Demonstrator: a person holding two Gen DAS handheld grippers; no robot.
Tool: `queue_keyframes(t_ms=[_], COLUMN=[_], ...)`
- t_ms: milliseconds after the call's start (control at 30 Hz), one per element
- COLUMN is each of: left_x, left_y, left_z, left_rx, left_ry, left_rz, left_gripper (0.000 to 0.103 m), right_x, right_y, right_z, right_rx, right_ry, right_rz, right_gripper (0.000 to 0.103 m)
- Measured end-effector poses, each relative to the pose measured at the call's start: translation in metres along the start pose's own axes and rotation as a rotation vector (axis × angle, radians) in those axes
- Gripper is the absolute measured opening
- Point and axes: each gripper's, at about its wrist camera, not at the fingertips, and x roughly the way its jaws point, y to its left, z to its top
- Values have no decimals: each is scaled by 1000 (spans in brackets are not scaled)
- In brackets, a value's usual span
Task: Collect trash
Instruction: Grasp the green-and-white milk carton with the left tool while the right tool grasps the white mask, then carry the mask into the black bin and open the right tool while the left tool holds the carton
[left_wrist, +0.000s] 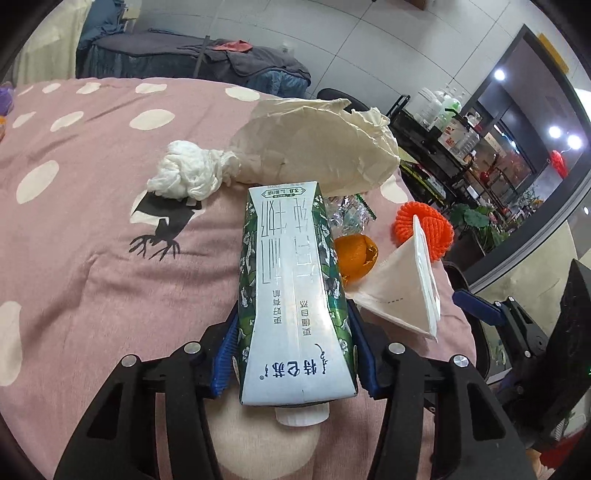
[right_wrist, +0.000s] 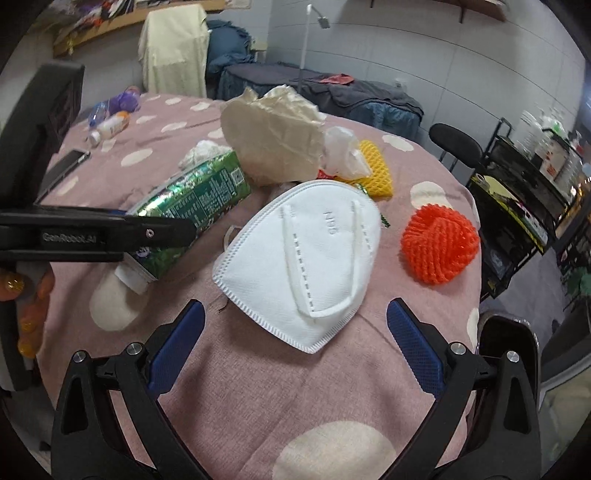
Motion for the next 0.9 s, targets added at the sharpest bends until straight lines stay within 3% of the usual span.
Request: queue_keyframes(t_ms=[33, 100, 133, 200, 300, 567, 900], left_x=[-3, -5, -7, -11, -14, -29, -36], left_y=[2, -1, -2, -3, -3, -14, -59], left_z=[-2, -4, -5, -8, -12, -23, -24], left_rx=[-3, 4, 10, 11, 5, 27, 113], left_ry=[-5, -22, -28, -36, -49, -116, -166], left_rz=[0, 13, 19, 11, 3, 4, -72], left_gripper=[52, 52, 52, 52, 52, 52, 52], right_x=[4, 14, 18, 22, 17, -33, -103], right_y=[4, 8, 7, 0, -17, -46, -82], right_z=[1, 3, 4, 6, 5, -6, -29], right_rx=[-29, -55, -61, -51, 22, 149, 301], right_ry=[-5, 2, 7, 5, -11, -101, -231], right_rz=[-17, -60, -70, -61, -11, 60, 10], right_gripper=[92, 66, 59, 29, 13, 7, 7])
